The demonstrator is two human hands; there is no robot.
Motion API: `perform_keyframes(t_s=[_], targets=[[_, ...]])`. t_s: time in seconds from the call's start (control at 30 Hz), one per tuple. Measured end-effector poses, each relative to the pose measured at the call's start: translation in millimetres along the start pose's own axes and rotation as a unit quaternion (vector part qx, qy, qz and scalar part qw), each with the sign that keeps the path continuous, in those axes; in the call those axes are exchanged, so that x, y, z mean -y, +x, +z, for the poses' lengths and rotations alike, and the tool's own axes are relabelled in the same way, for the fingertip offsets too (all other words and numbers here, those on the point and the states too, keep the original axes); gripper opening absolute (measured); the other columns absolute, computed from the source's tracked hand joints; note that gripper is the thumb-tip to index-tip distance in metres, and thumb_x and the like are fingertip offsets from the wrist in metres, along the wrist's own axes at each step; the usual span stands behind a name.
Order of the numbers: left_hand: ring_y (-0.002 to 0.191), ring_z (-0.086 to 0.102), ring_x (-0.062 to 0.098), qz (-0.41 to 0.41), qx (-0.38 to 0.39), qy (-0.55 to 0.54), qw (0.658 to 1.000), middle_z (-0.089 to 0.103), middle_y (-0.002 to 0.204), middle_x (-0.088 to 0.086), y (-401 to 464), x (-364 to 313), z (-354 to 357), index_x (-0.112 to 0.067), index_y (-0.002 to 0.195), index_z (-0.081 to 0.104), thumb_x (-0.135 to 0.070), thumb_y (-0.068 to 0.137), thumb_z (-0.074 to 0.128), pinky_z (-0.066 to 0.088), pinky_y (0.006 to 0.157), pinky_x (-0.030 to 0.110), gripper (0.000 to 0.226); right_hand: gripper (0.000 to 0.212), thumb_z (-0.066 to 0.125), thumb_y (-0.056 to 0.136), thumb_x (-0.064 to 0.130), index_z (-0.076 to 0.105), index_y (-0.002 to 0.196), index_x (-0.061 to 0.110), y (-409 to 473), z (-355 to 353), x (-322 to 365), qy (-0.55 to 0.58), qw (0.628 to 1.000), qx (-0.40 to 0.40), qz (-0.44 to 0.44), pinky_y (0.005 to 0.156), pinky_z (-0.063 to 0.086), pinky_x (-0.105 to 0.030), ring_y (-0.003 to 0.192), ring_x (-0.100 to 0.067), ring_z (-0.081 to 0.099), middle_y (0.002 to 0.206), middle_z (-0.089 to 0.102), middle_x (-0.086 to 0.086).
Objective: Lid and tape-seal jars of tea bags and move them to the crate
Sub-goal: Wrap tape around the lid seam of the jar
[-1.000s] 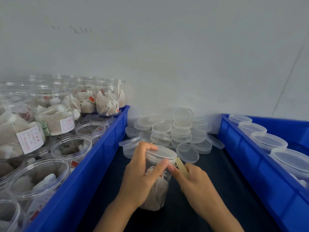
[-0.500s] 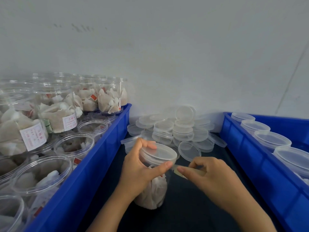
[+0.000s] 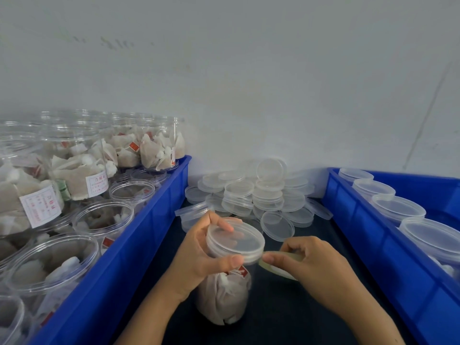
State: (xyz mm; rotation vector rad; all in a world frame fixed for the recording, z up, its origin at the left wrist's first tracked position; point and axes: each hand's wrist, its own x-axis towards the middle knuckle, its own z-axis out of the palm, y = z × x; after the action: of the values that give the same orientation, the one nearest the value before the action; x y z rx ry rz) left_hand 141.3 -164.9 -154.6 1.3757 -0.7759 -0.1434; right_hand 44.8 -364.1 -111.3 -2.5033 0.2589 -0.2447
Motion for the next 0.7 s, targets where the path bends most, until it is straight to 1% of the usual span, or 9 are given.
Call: perform_keyframes(t_s=[0.13, 0.27, 0.33, 0.4, 0.47, 0.53, 0.6, 0.63, 0.7], targets=[[0.113, 0.064, 0.027, -0.018, 0.031, -0.024, 0.999, 0.067, 0.121, 0.008, 0, 0, -2, -0.019, 0.104, 0.053, -0.023, 0.056, 0.085, 0.054, 0.086, 0.030, 0.057, 0.049, 0.056, 0.061, 0.082, 0.062, 0.065, 0.033, 0, 0, 1, 0.005, 1.000, 0.002, -0.001, 0.055, 0.035, -0.020, 0.061, -0.003, 0.054, 0.064, 0.060, 0.020], [0.113, 0.064, 0.019, -0.080, 0.039, -0.073, 0.993, 0.069, 0.118, -0.001, -2, -1, -3, -0.018, 0.126, 0.035, -0.041, 0.044, 0.095, 0.054, 0.086, 0.027, 0.103, 0.041, 0.060, 0.063, 0.078, 0.063, 0.083, 0.041, -1, 1, 3, 0.007, 1.000, -0.001, -0.022, 0.061, 0.038, -0.022, 0.073, -0.001, 0.056, 0.074, 0.062, 0.016], [0.114, 0.063, 0.016, -0.096, 0.036, -0.060, 0.993, 0.069, 0.116, -0.004, -2, -3, -3, -0.017, 0.128, 0.037, -0.050, 0.041, 0.094, 0.052, 0.088, 0.025, 0.109, 0.036, 0.060, 0.068, 0.074, 0.061, 0.096, 0.050, -1, 2, 3, 0.011, 0.999, -0.003, -0.040, 0.063, 0.040, -0.022, 0.070, 0.001, 0.053, 0.065, 0.056, 0.018], [0.116, 0.062, 0.014, -0.092, 0.034, -0.024, 0.995, 0.067, 0.117, -0.005, -3, -6, -3, -0.019, 0.129, 0.042, -0.057, 0.044, 0.091, 0.051, 0.089, 0.022, 0.105, 0.030, 0.061, 0.075, 0.069, 0.058, 0.103, 0.059, -1, 2, 3, 0.018, 0.999, 0.005, -0.051, 0.068, 0.044, -0.023, 0.072, 0.002, 0.054, 0.057, 0.054, 0.023], [0.119, 0.059, 0.012, -0.078, 0.029, 0.004, 0.997, 0.065, 0.121, -0.008, -3, -9, -3, -0.024, 0.134, 0.045, -0.060, 0.050, 0.087, 0.050, 0.091, 0.020, 0.101, 0.030, 0.060, 0.078, 0.067, 0.058, 0.108, 0.062, -1, 2, 3, 0.008, 0.998, 0.013, -0.058, 0.071, 0.046, -0.023, 0.077, 0.003, 0.057, 0.056, 0.053, 0.034], [0.124, 0.054, 0.003, -0.053, 0.025, 0.033, 0.998, 0.059, 0.131, -0.020, -4, -11, -3, -0.036, 0.141, 0.041, -0.064, 0.059, 0.080, 0.048, 0.095, 0.019, 0.095, 0.031, 0.055, 0.078, 0.070, 0.056, 0.109, 0.063, -2, 3, 4, -0.021, 0.997, -0.004, -0.069, 0.071, 0.047, -0.019, 0.078, 0.003, 0.059, 0.068, 0.060, 0.032], [0.134, 0.040, -0.006, -0.025, 0.024, 0.079, 0.996, 0.043, 0.142, -0.033, -5, -13, -2, -0.054, 0.141, 0.035, -0.066, 0.071, 0.069, 0.040, 0.104, 0.020, 0.079, 0.034, 0.048, 0.077, 0.074, 0.054, 0.109, 0.063, -2, 6, 6, -0.054, 0.995, -0.031, -0.077, 0.068, 0.046, -0.014, 0.078, 0.004, 0.059, 0.083, 0.066, 0.028], [0.136, 0.034, -0.008, -0.015, 0.024, 0.105, 0.994, 0.038, 0.144, -0.037, -5, -13, 1, -0.059, 0.140, 0.033, -0.065, 0.075, 0.062, 0.034, 0.107, 0.021, 0.071, 0.036, 0.046, 0.077, 0.075, 0.054, 0.109, 0.062, -2, 8, 7, -0.064, 0.994, -0.044, -0.081, 0.066, 0.045, -0.013, 0.077, 0.006, 0.058, 0.085, 0.066, 0.027], [0.131, 0.040, -0.009, -0.011, 0.005, 0.138, 0.990, 0.043, 0.137, -0.038, -6, -10, 8, -0.061, 0.134, 0.036, -0.066, 0.075, 0.060, 0.034, 0.105, 0.022, 0.065, 0.043, 0.039, 0.075, 0.078, 0.056, 0.110, 0.060, -3, 12, 9, -0.079, 0.990, -0.071, -0.096, 0.061, 0.042, -0.013, 0.071, 0.007, 0.056, 0.077, 0.064, 0.028]])
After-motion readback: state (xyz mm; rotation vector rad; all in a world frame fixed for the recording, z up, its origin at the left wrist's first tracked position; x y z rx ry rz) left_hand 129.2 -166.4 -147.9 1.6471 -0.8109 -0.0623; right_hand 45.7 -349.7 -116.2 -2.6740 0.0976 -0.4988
